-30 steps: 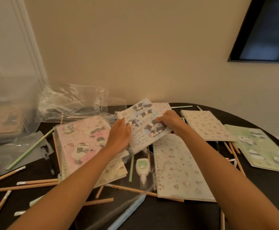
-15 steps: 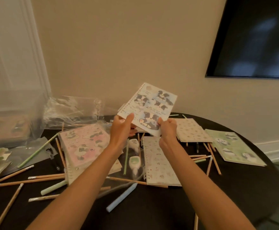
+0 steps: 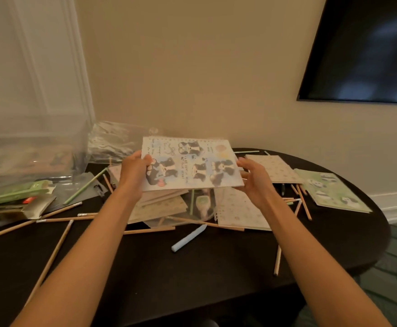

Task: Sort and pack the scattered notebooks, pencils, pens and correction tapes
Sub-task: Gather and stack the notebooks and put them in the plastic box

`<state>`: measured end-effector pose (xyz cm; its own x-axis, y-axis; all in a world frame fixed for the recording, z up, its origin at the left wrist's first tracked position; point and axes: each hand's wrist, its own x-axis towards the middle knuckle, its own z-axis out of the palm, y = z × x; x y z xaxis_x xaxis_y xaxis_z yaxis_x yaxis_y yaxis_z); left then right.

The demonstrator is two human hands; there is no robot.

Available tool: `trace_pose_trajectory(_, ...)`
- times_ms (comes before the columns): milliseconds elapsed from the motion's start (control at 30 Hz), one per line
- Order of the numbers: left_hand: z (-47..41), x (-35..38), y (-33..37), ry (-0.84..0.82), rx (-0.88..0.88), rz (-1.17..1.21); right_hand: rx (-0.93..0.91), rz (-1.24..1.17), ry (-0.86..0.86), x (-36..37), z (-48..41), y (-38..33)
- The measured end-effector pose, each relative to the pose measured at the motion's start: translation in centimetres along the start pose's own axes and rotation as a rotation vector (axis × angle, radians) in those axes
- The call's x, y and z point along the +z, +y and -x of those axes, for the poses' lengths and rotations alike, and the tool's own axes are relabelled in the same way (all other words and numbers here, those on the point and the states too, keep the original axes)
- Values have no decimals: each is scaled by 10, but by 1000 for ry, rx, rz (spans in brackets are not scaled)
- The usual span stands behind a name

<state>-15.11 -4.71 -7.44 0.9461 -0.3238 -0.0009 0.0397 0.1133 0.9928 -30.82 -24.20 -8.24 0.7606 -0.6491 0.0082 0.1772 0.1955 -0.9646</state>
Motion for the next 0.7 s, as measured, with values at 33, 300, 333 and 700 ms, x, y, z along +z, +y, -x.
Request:
trace_pose_trajectory(33, 0, -3, 2, -53, -6, -45, 14, 85, -37, 0, 1, 0)
trace_pose_trajectory(300, -12, -14, -8, -194, 124, -627, 25, -109, 104, -23, -4, -1)
trace_pose_trajectory(333, -14, -18, -17, -265, 175, -853, 71, -99, 94, -28, -4, 0)
trace_pose_trajectory(700, -8, -13, -27, -265, 412, -1462, 282, 82, 62, -31, 13, 6)
